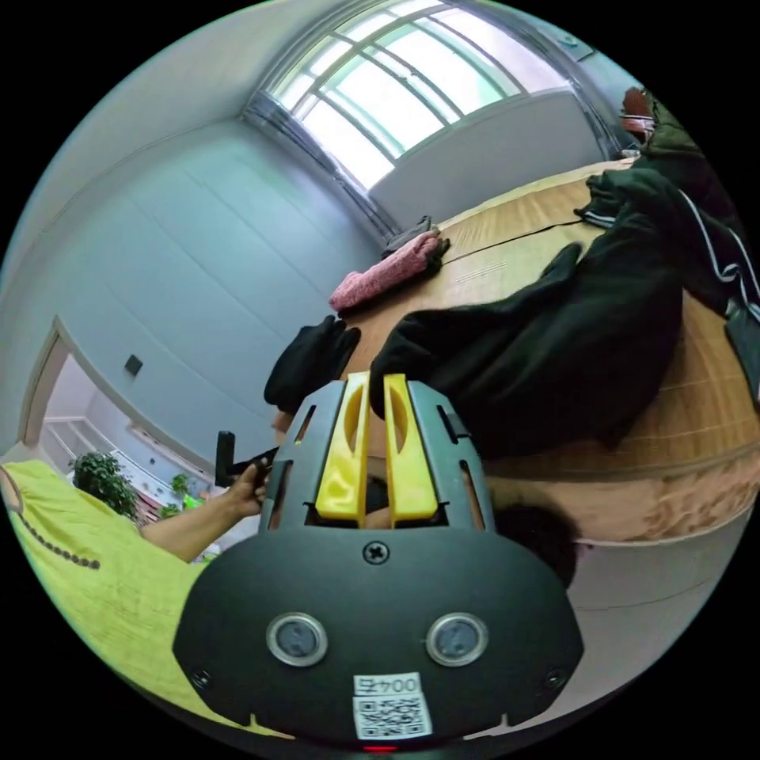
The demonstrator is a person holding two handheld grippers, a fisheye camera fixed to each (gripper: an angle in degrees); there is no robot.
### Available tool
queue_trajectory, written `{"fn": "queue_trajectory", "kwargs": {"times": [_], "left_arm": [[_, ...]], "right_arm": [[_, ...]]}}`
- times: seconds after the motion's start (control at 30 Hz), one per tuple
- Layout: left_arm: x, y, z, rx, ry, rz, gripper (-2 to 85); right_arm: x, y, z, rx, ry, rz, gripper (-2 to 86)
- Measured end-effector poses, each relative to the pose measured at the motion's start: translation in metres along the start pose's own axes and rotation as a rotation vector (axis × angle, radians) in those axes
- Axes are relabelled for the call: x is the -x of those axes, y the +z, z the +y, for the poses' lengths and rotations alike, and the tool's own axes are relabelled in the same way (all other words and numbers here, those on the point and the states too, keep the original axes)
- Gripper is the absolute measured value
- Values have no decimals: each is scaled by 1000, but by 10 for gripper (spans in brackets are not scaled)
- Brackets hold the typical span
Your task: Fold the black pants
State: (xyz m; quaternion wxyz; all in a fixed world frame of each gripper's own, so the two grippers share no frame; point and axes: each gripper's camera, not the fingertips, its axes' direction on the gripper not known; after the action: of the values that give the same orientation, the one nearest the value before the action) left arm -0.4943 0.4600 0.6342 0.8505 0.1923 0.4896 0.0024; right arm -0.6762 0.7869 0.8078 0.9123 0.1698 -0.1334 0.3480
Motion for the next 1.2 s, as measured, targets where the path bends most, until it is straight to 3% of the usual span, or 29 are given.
{"fn": "queue_trajectory", "kwargs": {"times": [0.17, 0.4, 0.53, 0.73, 0.87, 0.93, 1.13, 1.2], "left_arm": [[14, -25, 8, -31, -31, 111, 9], [29, -53, 41, -37, -50, 251, 11], [26, -59, 58, -5, -60, 270, 16], [-7, -74, 65, -7, 43, 231, 62], [-66, -76, 47, -53, 259, 120, 119], [-103, -63, 29, -39, 392, 97, 129], [-240, 18, -37, 85, 814, -20, 153], [-282, 63, -50, 187, 958, -155, 174]], "right_arm": [[-4, 13, 31, -58, 184, -162, 61], [-55, -28, 52, -2, 232, 73, 152], [-94, -3, 50, 74, 379, 115, 163], [-79, 60, 23, 178, 324, 177, 179], [-57, 66, 20, 191, 255, 146, 164], [-56, 47, 35, 152, 272, -15, 126], [-63, -32, 85, 48, 251, -194, 17], [-63, -61, 101, 9, 233, -201, 2]]}}
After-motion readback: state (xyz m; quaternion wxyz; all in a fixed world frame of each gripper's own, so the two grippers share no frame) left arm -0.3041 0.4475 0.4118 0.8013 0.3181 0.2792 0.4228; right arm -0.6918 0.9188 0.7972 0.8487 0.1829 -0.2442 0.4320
